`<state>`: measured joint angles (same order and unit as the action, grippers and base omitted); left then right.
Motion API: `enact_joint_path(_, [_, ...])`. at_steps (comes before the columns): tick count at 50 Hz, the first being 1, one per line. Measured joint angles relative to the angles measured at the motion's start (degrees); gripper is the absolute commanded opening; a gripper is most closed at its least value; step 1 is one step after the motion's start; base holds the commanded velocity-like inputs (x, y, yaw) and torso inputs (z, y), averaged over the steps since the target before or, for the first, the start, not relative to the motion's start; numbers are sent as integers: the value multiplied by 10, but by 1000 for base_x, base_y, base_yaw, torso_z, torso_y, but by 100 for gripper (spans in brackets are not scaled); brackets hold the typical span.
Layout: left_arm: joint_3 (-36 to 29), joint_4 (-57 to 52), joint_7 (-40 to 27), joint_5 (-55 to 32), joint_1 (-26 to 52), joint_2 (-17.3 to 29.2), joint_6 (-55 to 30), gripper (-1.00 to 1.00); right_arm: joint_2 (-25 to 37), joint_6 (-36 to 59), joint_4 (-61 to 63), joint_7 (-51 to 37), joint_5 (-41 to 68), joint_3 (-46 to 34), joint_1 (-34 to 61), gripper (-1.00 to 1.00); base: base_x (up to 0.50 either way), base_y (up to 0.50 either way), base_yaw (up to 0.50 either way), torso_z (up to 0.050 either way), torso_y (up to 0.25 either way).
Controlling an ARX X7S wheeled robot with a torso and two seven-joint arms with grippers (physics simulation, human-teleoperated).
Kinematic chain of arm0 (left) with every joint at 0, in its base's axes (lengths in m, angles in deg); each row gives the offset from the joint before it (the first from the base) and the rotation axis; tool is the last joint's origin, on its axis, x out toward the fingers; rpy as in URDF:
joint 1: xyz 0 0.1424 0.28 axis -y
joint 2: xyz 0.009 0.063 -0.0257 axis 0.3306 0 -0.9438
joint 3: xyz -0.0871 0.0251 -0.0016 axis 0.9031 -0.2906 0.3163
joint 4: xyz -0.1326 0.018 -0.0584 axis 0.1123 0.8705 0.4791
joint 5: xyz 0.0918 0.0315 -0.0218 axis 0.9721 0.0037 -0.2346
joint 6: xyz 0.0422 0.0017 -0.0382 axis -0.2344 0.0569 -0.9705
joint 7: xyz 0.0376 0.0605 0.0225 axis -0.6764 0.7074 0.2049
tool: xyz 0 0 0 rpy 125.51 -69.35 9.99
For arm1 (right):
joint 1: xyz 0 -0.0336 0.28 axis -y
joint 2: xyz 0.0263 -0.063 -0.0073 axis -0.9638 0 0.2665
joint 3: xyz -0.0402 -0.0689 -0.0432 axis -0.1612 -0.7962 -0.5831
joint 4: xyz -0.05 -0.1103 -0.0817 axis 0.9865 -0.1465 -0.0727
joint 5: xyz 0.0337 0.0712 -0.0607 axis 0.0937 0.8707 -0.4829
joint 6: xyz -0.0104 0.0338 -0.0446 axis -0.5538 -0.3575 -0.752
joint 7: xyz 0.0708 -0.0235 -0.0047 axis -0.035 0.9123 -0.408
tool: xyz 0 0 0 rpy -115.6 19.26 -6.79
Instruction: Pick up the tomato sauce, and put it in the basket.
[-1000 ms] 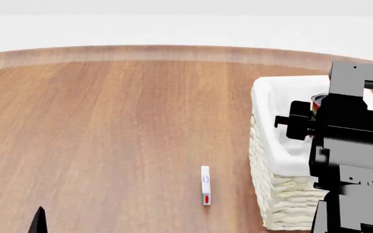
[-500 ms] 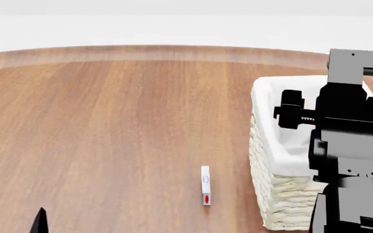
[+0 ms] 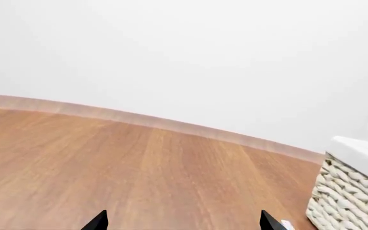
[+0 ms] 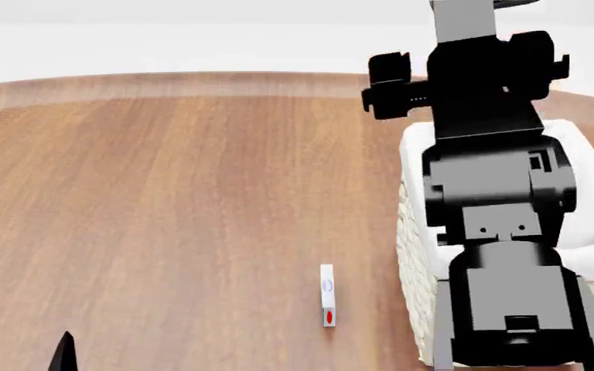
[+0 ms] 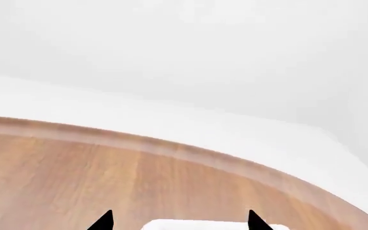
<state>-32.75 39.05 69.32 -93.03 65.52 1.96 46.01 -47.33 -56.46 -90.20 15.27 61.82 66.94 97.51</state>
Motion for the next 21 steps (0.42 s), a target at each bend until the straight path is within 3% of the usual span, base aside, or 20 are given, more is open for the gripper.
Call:
enact_joint_path(12, [-3,7,0,0,2,-1,2,100,-19,130,314,2,-13,-45,-127,100,0,0,0,0,0])
enact_joint_path(21, [-5,11,-1,0,5,-1,3,100,-33,167,525,-57,-37,-100,-270,100,0,0,0,0,0])
